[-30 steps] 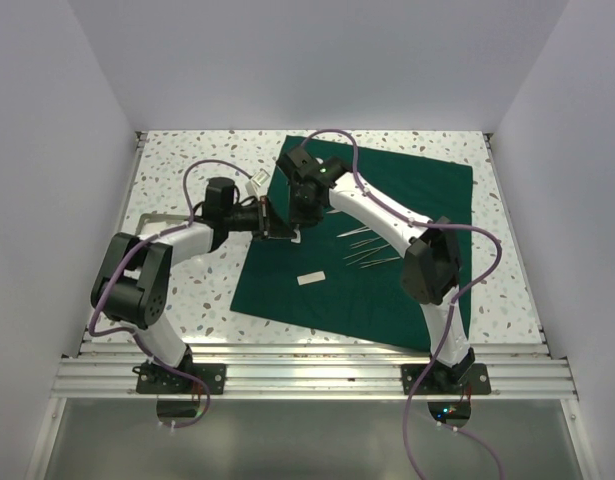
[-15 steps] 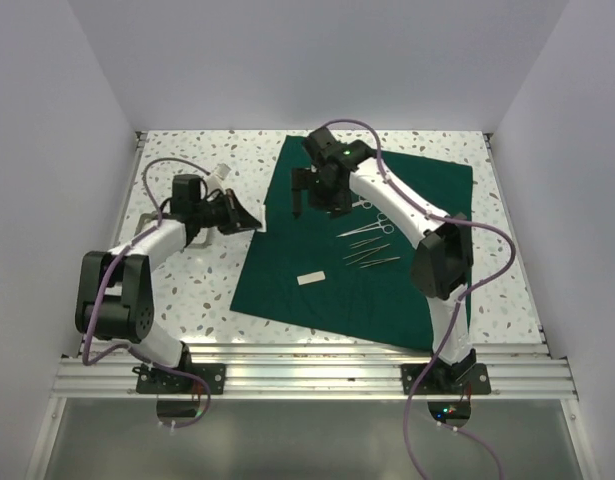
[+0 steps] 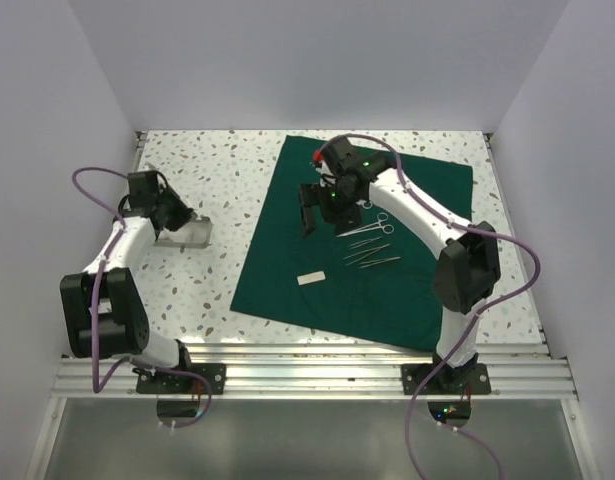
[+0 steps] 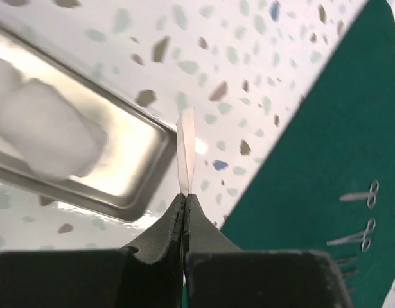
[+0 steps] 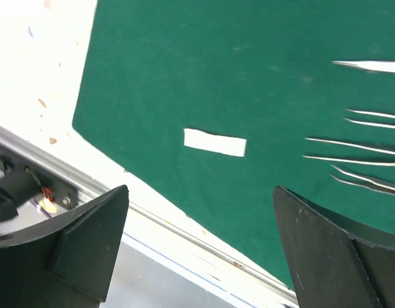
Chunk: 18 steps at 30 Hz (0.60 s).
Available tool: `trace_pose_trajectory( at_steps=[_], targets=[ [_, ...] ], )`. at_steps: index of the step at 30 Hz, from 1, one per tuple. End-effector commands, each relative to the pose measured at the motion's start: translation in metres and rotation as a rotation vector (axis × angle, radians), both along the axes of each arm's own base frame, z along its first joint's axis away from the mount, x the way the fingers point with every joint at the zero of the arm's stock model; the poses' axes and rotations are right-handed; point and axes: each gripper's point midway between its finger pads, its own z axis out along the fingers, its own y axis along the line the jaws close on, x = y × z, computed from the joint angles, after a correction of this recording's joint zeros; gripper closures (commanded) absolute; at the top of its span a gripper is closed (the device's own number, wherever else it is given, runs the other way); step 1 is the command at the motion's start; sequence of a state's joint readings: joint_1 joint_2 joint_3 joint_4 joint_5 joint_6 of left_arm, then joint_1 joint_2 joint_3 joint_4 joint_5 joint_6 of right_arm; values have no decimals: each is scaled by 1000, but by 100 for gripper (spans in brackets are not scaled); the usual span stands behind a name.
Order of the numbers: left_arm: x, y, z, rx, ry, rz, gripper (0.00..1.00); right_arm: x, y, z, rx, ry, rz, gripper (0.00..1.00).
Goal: Prepare the surgical pack
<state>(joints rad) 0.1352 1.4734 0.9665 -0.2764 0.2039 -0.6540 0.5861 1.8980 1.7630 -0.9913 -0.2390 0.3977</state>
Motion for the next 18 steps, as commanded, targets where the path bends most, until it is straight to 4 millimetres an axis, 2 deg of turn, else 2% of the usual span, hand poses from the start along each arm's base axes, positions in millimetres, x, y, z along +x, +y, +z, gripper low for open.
trace_pose_trajectory(
  at_steps=[1, 6, 7, 9, 10, 13, 14, 15, 17, 18],
  targets=[
    [-1, 50, -9, 69, 66, 204, 100, -10, 24, 28, 67, -78, 109, 4],
    [4, 62, -23, -7, 52, 258, 100, -20, 34, 24, 71, -49, 99, 6],
    [3, 64, -28, -15, 61, 267, 100, -18, 36, 29, 69, -63, 99, 6],
    [6, 63, -31, -37, 49, 272, 100, -18, 37, 21, 22, -56, 105, 6],
    [5, 61, -40, -55, 65, 271, 100, -17, 39, 23, 17, -61, 105, 6],
    [7, 54, -50, -97, 70, 252, 100, -20, 42, 7, -26, -31, 98, 6],
    [7, 51, -52, -113, 75, 247, 92, -22, 43, 2, -36, -20, 94, 6],
    [6, 50, -54, -115, 86, 247, 74, -25, 44, -6, -60, 5, 81, 6],
    [5, 51, -53, -112, 81, 246, 58, -29, 37, -19, -119, 40, 14, 7],
    [4, 51, -51, -107, 74, 246, 43, -30, 36, -24, -131, 54, -15, 7]
  ],
)
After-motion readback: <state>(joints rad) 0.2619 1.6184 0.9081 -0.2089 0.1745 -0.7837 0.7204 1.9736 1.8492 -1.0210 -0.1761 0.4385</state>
